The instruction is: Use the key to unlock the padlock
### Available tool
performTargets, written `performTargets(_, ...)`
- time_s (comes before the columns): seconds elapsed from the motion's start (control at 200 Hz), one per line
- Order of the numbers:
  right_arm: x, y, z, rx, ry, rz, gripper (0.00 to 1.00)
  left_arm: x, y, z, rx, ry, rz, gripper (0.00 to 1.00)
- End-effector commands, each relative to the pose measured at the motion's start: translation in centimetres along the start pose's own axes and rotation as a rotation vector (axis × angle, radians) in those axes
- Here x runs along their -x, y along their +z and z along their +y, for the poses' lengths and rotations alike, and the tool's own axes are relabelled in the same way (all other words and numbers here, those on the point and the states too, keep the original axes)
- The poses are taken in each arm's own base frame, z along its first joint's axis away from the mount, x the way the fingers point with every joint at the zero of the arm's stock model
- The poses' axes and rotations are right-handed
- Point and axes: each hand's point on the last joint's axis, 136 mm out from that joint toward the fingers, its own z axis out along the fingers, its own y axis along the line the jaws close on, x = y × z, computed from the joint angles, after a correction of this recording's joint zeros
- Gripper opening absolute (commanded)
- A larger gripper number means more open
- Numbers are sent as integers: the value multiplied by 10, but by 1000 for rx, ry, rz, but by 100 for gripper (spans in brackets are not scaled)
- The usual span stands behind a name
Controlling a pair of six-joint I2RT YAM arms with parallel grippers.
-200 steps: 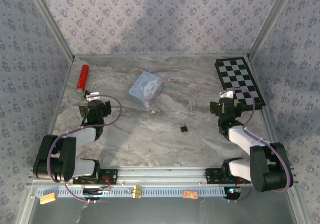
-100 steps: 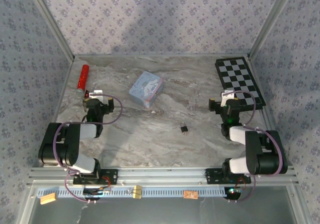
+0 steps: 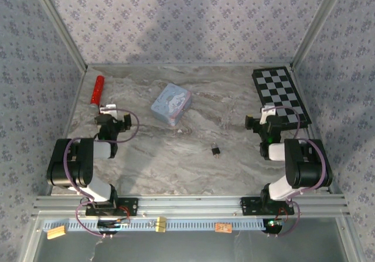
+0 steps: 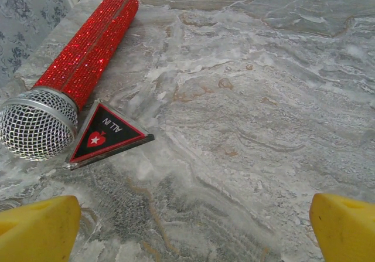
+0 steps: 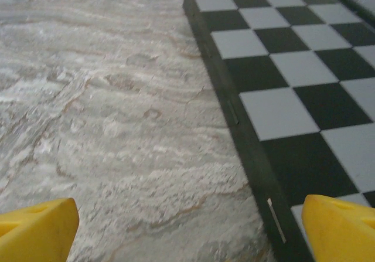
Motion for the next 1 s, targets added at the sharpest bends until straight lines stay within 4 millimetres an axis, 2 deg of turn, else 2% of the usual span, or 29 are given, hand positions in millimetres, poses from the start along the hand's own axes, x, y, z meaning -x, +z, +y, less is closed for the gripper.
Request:
performTargets(0.0, 8, 3, -8, -64, 16, -12, 99, 12, 3, -3, -21, -25, -29, 100)
performTargets(0.994, 8, 4, -3, -43, 5, -3, 99, 12, 2, -3, -22, -23, -28, 100)
